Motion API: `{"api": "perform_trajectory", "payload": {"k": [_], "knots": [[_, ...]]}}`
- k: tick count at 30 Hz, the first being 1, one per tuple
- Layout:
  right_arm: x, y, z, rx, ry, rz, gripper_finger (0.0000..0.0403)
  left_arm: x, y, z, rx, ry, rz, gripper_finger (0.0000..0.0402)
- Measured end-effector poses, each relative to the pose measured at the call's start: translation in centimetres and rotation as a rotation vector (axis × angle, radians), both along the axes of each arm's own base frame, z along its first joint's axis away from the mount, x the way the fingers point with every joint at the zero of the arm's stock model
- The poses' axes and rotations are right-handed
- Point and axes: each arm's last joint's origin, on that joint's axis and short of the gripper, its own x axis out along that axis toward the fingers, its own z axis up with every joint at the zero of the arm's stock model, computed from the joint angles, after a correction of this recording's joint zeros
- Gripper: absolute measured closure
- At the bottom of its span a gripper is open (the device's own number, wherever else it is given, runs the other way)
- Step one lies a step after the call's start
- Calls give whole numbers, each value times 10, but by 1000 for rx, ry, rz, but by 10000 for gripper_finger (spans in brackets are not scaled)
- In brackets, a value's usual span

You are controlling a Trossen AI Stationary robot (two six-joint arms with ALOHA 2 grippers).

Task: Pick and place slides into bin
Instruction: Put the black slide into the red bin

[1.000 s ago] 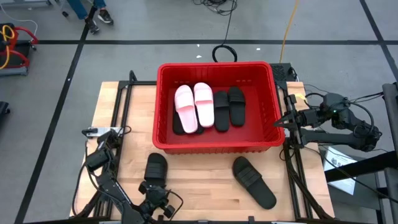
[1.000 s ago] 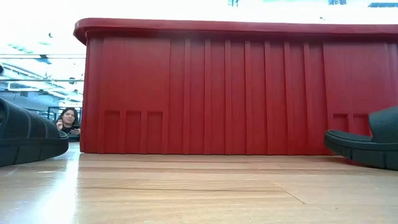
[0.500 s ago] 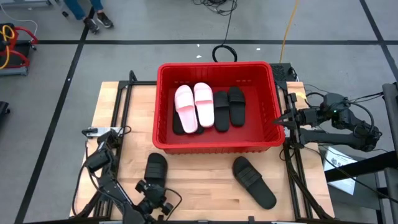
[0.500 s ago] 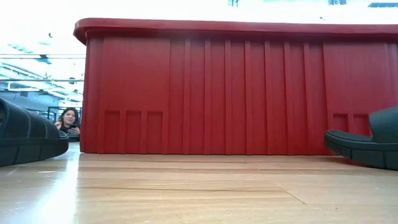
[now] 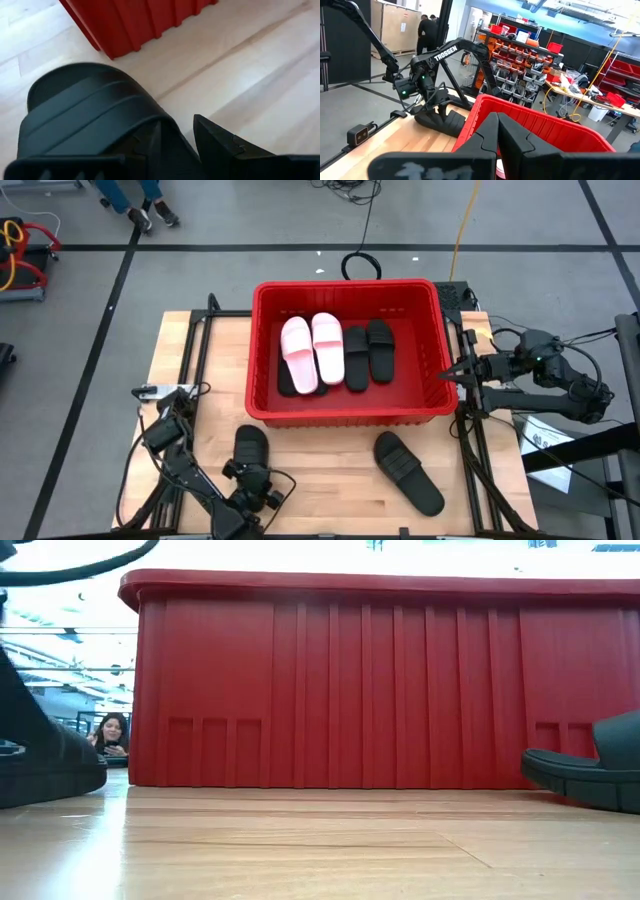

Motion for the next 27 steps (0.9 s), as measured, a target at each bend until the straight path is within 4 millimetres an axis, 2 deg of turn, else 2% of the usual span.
{"api": "perform_trajectory", "payload": {"k": [10, 16, 20, 27], "knots": [[0, -1, 0, 0, 0, -51, 403, 13, 23, -9, 7, 22, 110, 284], [0, -1, 0, 0, 0, -51, 403, 12, 23, -9, -7, 23, 125, 284], [0, -1, 0, 0, 0, -51, 403, 7, 9, -3, -41, 8, 95, 284], [0, -1, 0, 0, 0, -51, 403, -10, -32, 25, -137, 4, -27, 284]]}}
